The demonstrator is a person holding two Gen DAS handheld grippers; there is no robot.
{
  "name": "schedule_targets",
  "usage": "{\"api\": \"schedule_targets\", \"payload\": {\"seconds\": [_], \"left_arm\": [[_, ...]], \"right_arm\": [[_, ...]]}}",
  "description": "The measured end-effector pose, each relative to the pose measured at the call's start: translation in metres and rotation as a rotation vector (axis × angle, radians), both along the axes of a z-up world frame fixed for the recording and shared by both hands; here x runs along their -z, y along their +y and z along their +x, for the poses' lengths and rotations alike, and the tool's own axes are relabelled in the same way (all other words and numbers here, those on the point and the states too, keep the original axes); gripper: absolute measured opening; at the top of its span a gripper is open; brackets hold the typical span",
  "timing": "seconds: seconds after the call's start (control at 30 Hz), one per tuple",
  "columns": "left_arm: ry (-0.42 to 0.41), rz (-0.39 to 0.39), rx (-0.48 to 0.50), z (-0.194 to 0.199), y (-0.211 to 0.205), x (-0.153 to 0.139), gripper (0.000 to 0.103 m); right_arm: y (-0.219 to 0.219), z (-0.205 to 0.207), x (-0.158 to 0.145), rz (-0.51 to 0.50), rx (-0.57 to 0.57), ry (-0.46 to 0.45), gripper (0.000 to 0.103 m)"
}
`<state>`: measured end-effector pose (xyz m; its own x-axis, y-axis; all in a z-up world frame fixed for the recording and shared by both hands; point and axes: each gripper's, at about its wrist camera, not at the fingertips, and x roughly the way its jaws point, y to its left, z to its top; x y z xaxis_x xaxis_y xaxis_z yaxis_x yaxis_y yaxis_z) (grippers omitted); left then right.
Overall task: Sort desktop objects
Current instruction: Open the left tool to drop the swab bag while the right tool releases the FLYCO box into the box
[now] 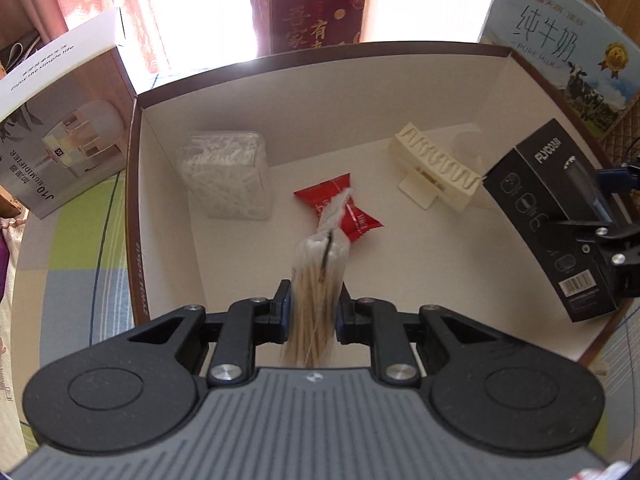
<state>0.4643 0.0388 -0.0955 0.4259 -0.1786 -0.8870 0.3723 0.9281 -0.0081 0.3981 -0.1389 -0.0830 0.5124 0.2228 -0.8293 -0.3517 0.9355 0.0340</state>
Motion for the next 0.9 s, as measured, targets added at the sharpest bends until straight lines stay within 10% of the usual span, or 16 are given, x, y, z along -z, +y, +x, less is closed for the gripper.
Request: {"api": "schedule_targets", "payload": {"seconds": [0.9], "left_arm": [[-0.015,0.017,0.01,-0.003,0.002,-0.002,0.023]], "right_arm": [[0.0,0.006,0.015,-0.129,-0.009,-0.009,0.076]]}}
